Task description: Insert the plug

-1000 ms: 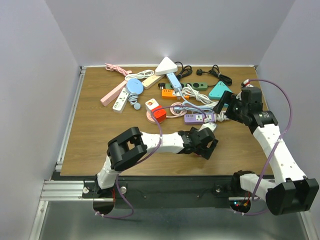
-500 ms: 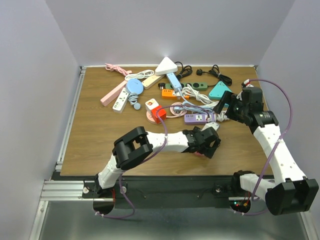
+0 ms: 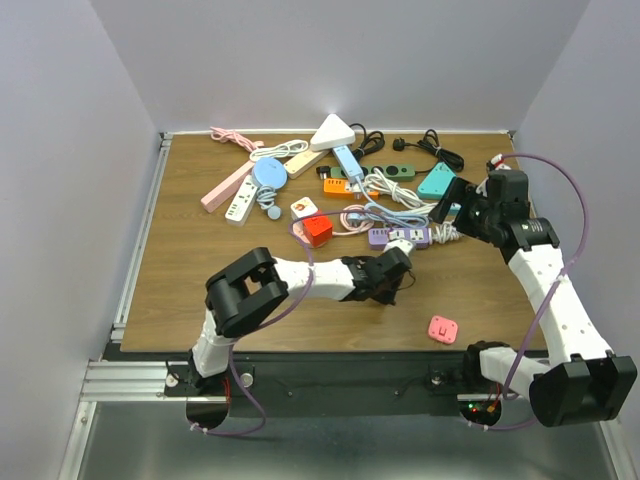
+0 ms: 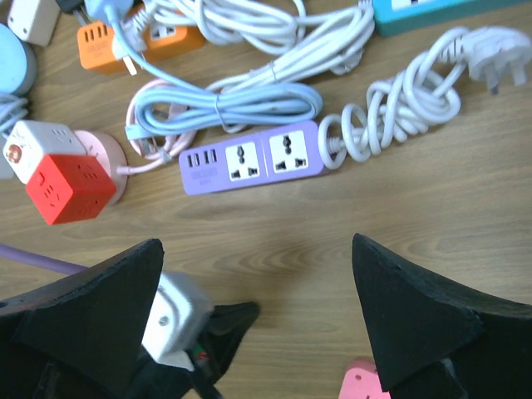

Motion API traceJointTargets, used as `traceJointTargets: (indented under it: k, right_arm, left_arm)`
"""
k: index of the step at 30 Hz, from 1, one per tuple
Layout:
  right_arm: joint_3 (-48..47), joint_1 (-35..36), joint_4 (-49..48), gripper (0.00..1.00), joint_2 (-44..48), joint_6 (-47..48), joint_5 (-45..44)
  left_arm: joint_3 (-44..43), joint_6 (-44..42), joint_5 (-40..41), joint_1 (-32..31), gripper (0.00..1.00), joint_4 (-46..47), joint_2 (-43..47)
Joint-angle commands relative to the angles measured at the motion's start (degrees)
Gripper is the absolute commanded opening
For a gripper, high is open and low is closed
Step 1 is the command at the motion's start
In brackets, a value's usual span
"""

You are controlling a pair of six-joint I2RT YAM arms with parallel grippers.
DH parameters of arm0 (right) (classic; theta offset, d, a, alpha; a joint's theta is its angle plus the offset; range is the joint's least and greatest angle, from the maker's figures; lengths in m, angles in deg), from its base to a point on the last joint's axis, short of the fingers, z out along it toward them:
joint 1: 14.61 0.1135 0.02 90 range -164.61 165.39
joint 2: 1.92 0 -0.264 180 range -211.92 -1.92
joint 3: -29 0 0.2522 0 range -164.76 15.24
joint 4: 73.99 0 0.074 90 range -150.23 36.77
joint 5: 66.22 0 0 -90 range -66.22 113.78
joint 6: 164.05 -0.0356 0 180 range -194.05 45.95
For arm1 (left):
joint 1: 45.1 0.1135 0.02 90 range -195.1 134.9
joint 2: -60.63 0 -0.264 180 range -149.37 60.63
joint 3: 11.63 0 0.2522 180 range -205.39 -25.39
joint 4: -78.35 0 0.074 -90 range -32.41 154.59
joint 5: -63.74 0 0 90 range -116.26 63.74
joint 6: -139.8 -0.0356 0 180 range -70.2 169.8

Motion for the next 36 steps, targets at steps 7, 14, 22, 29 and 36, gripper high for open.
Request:
traceJointTargets:
  k: [7, 14, 22, 29, 36]
  right_arm:
    - [-6.1, -1.5, -1.5, 1.0, -1.3, 2.1, -5.6]
    - [-7.1, -3.4, -1.5, 1.0, -1.9, 1.4, -4.7]
    - [0.0, -3.5, 2.8, 1.0, 3.8, -2.8, -1.3]
    - [7.5, -3.3, 14.3, 1.0, 10.3, -9.7, -3.5]
    - [5.5, -3.2, 27.9, 1.0, 10.6, -11.3, -8.1]
  left_arm:
    - [6.2, -2.2, -2.8, 1.7, 0.18, 5.6, 13.3]
    - [0.9, -7.0, -8.2, -4.9, 0.94, 8.9, 8.9]
    - [9.4, -3.5, -0.2, -2.6, 0.99, 9.9, 16.3]
    - [21.2, -2.5, 1.8, 8.2, 0.99, 12.5, 31.5]
    - [24.7, -6.5, -1.4, 13.0, 0.99, 14.8, 36.7]
